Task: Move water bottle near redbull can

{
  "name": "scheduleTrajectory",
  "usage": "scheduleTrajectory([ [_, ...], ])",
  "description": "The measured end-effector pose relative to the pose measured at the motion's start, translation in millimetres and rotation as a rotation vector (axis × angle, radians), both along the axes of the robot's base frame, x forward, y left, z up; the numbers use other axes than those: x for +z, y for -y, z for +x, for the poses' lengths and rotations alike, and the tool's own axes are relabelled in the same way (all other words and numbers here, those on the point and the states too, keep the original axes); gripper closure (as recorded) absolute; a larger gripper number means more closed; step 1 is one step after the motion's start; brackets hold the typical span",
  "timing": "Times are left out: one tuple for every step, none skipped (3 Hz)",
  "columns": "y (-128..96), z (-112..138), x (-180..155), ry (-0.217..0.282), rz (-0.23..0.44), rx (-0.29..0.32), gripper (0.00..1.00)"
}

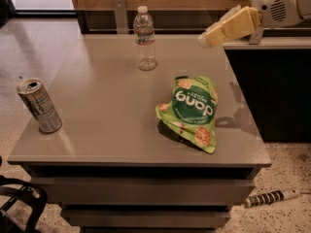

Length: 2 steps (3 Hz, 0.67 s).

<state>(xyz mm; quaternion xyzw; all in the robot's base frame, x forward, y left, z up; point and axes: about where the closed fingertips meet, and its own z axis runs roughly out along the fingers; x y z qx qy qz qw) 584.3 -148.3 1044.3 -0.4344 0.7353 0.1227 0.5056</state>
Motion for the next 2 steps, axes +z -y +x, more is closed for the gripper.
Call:
scheduleTrajectory([
  [-5.7,28.9,-13.7,0.007,0.037,0.000,0.00],
  [-11.1,62.7,-29.2,0.015,0.085,-0.004,0.00],
])
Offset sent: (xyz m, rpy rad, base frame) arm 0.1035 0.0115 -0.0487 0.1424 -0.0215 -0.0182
